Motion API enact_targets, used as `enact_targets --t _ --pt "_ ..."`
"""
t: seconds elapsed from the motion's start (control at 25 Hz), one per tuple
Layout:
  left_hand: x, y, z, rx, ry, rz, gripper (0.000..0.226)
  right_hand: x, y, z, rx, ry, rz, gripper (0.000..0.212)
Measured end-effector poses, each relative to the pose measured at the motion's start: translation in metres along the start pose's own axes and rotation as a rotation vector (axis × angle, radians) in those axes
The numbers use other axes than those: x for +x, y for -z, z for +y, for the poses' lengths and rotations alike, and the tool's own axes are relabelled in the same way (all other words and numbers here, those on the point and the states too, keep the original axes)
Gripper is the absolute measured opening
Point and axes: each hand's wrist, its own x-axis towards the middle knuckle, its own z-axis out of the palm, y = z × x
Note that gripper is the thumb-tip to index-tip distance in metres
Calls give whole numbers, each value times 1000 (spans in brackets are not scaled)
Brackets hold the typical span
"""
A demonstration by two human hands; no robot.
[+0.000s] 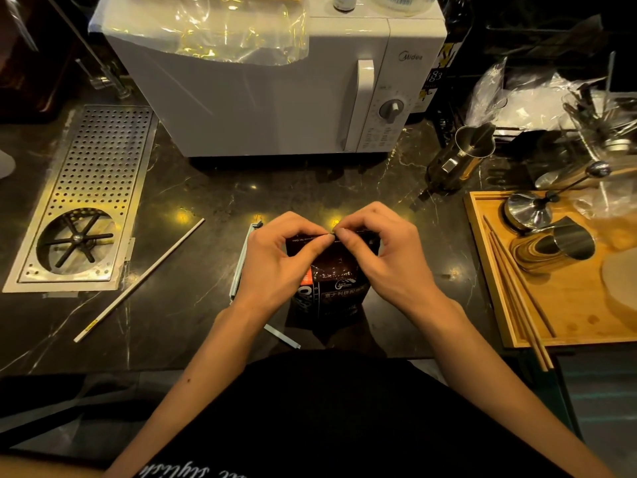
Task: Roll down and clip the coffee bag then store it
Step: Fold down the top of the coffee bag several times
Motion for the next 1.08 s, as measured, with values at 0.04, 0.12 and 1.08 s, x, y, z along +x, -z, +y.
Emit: enact_targets --t 0.04,0.12,1.08 --pt "0 0 0 3 -2 2 5 1 -3 0 -28 -1 8 6" --pt "-2 1 0 12 -8 -1 5 1 -7 1 -101 -10 27 8" --pt "-4 2 -15 -367 249 144 7 -6 2 16 452 -393 183 16"
